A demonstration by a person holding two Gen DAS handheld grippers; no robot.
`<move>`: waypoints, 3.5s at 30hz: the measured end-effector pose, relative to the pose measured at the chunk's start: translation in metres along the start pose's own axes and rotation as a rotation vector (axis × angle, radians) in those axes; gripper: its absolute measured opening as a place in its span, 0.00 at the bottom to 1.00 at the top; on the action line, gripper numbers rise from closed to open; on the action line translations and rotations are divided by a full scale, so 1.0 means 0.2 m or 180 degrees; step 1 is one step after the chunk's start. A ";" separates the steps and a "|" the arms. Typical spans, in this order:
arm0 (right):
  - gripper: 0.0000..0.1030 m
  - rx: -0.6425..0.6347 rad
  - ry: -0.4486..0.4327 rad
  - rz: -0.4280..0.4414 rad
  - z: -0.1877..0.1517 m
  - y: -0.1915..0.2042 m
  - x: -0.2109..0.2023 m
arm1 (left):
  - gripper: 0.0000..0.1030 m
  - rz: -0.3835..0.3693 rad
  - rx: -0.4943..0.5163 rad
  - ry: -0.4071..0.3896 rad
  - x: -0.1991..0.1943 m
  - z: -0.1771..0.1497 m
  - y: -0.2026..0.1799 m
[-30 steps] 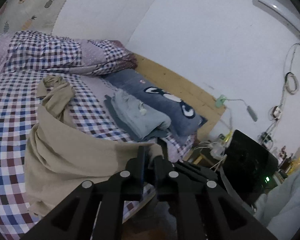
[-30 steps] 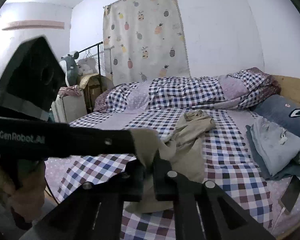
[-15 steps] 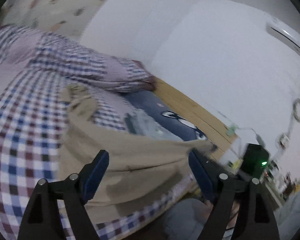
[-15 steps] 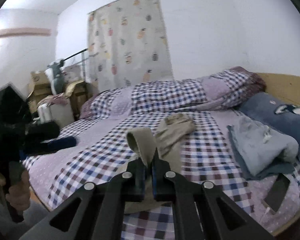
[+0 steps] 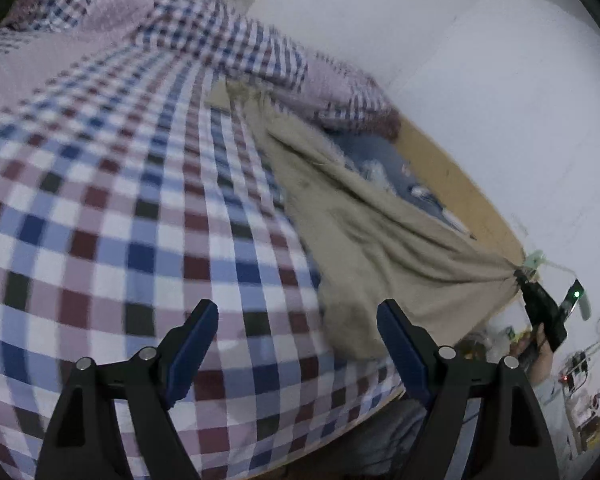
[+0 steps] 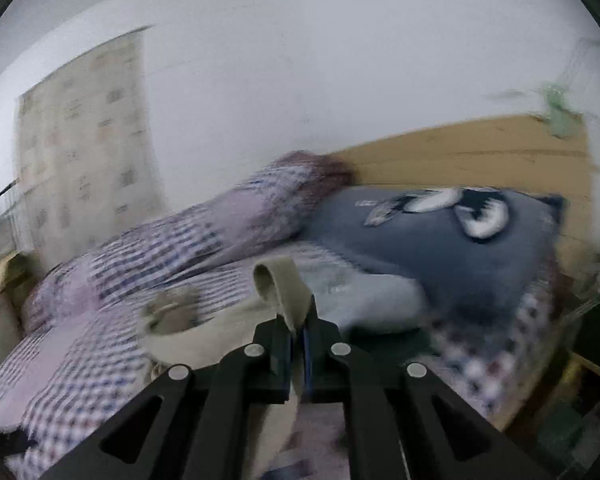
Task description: Fold clothes
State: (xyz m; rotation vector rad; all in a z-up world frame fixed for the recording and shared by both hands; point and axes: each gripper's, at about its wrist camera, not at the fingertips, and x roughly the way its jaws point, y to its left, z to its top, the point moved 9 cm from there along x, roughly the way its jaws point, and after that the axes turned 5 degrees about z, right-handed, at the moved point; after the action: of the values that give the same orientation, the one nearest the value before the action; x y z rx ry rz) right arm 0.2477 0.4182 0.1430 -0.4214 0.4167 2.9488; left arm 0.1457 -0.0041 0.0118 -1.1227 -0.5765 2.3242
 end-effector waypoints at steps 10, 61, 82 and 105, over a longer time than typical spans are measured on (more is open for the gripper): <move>0.03 0.0579 -0.0016 -0.0986 -0.03 -0.78 0.12 | 0.82 -0.0185 0.0601 0.0385 0.28 -0.19 -0.33; 0.03 0.0471 0.1409 0.0816 -0.60 0.42 -0.13 | 0.01 0.0717 -0.1393 -0.1587 -1.08 0.10 0.64; 0.42 -0.0213 0.1838 0.0332 -0.83 0.52 -0.43 | 0.52 0.0541 -0.0766 -0.1233 -0.92 0.05 0.40; 0.55 -0.1190 0.1202 0.1245 -0.35 1.29 0.78 | 0.82 0.0812 0.0091 -0.0875 -0.12 0.78 0.20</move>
State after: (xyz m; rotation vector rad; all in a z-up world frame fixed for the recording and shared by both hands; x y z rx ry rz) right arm 0.0735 0.1673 0.0971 -1.0631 -0.0340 3.3293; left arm 0.0232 -0.0739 0.0936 -0.9143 -0.5196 2.7242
